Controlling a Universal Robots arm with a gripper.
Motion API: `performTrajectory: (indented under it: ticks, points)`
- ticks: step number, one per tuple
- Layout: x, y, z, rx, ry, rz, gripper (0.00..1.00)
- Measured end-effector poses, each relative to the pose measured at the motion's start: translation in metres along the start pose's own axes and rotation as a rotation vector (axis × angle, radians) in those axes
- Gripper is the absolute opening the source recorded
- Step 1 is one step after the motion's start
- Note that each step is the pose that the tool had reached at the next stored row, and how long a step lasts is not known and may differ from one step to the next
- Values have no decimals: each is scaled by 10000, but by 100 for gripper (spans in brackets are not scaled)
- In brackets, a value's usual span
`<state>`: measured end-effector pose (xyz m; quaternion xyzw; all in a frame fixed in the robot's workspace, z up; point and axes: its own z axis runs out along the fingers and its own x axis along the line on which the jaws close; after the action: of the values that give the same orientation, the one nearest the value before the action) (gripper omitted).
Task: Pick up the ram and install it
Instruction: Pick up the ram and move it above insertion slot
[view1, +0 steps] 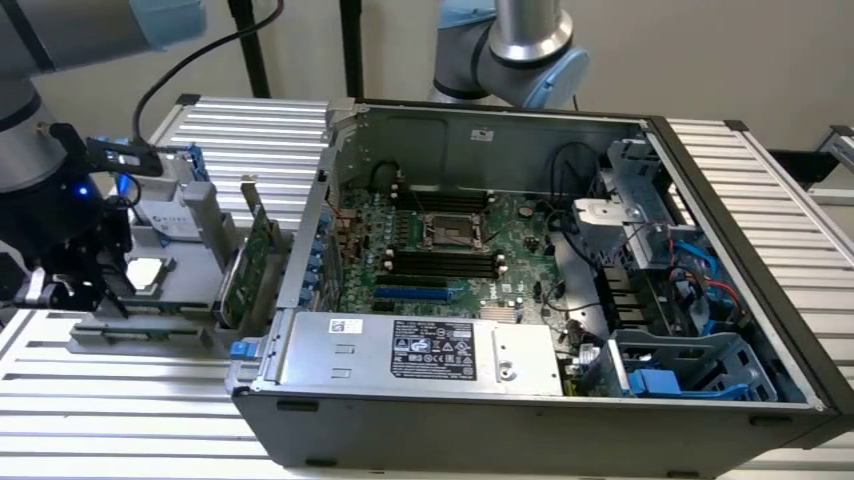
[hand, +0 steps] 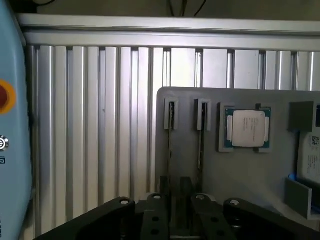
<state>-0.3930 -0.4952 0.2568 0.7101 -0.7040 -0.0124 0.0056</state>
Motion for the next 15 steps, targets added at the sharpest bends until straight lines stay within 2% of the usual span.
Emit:
performTrajectory:
  ticks: [15]
  points:
    - [9,-36,273,-1,4,-134,100]
